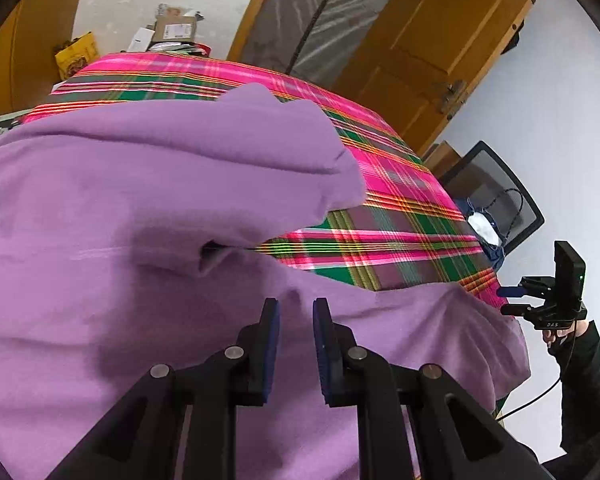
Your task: Fold clothes
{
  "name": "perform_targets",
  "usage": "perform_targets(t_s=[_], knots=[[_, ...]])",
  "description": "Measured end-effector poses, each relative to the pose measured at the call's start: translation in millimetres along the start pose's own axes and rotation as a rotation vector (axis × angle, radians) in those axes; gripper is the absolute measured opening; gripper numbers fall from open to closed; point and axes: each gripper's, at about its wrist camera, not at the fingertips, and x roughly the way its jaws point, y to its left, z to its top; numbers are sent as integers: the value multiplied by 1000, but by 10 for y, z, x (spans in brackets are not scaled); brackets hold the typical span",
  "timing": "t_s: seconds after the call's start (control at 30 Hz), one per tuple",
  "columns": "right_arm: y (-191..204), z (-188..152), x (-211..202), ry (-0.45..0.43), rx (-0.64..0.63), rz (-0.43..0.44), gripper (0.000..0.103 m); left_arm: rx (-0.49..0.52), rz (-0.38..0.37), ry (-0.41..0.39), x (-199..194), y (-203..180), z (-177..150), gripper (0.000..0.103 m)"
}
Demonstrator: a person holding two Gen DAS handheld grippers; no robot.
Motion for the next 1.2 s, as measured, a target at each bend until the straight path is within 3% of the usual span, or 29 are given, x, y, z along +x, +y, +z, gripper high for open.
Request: perform_targets(t_s=[0.23,0.27,0.3,0.43,0.5,0.63,0.77,0.87,1.0,1.1,1.2], knots=[[-14,-186,-75,28,-30,40,39,34,-7,12,98,-177,16,17],[-12,-182,-70,36,-34,36,27,34,-6,14,110,-188,15,17],[-9,-177,-66,45,-38,33,7,33,-5,15,119,-198,16,17],[102,-122,-110,73,-127,-25,2,29,-4,16,134,-232,24,17],[80,-36,-165,43,-146,-96,0,27,-4,16,143,-246,30,17],[-124,256,-394,-119,-72,-182,0,22,-4,21,164,-277,55,17],[-194,151,-433,-87,-16,-181,6,34,-14,13,136,-321,61,17],[-335,-278,-508,-95,122,-129,28,42,-16,16,153,-359,68,17],[-482,-949,-586,-108,324,-71,33,64,-25,42,229,-433,85,17],[-521,-1397,-707,-183,460,-17,52,76,-31,57,286,-488,101,17],[-577,-1716,-729,-225,566,49,57,86,-40,64,316,-558,96,17]])
